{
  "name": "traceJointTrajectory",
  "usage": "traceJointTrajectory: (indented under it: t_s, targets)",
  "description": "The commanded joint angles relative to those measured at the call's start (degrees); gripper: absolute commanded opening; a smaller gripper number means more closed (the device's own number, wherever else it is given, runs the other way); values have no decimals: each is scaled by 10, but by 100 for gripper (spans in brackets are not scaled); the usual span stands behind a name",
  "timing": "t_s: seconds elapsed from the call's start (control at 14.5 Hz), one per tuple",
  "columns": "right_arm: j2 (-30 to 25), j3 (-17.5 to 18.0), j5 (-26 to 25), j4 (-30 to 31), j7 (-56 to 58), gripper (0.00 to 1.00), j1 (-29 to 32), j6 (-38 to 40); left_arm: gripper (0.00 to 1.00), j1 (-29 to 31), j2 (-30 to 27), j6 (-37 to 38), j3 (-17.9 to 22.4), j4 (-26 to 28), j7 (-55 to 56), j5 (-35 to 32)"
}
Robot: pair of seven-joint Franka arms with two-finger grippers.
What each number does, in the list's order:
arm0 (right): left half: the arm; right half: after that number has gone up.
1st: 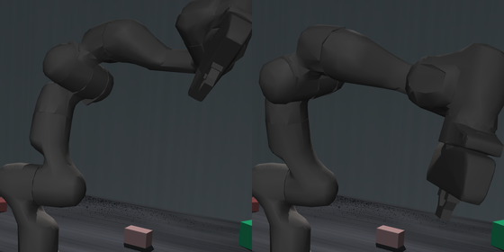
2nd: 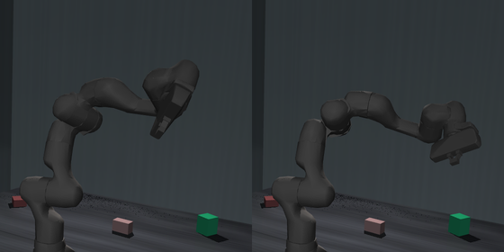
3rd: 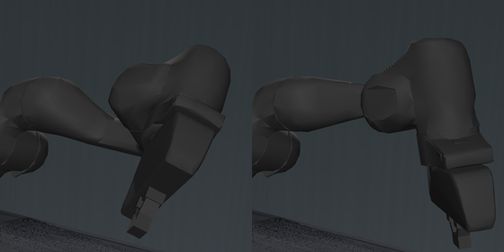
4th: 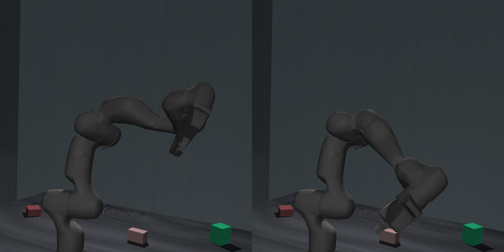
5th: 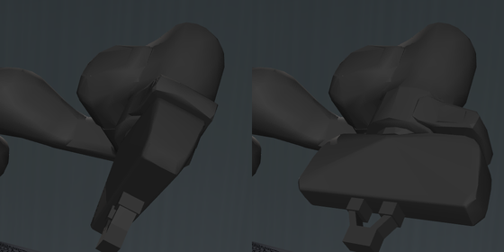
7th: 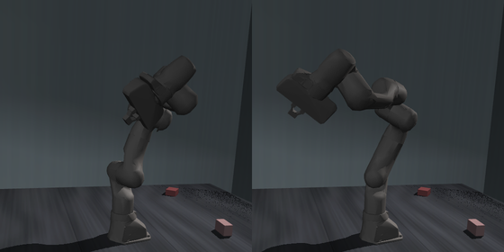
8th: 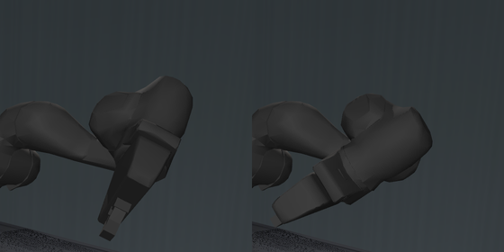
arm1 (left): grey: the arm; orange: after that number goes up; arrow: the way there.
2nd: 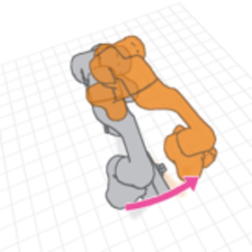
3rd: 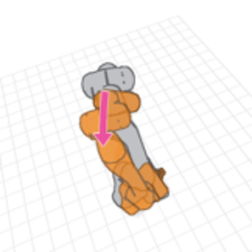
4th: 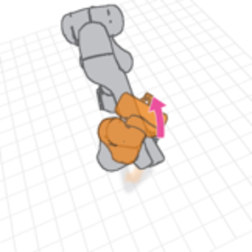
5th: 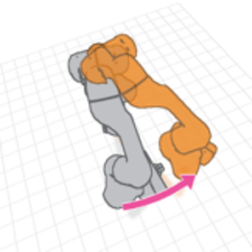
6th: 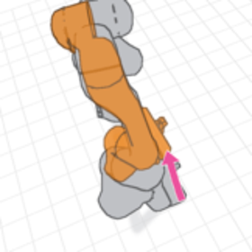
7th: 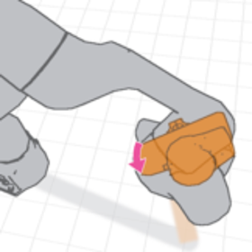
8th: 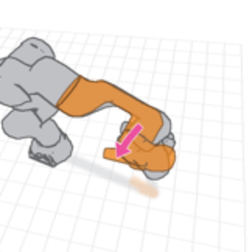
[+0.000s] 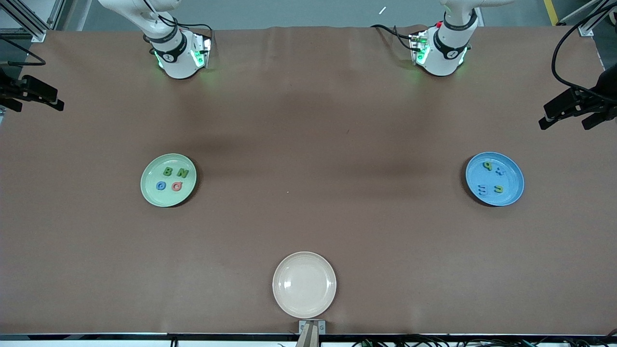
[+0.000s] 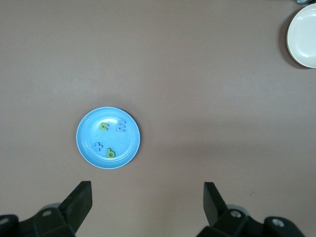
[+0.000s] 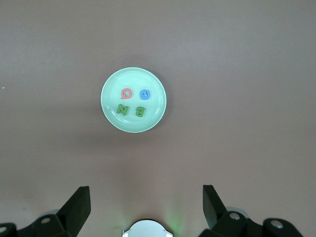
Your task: Sort upper and lower case letters into plates
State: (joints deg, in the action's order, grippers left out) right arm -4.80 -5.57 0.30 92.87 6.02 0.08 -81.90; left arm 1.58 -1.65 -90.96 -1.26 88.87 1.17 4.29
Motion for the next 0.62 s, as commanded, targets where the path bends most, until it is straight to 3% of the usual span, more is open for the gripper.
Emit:
traceJointTrajectory:
  t_s: [0.0,0.55]
  targets:
    - [-4,0,-6,0,-2,100,-10,10,99,3,-2,11,-1,-6,5,-1]
    - [-3,-3,-11,-8,-1,100,-4,3,99,3,-2,9,0,-6,5,-1]
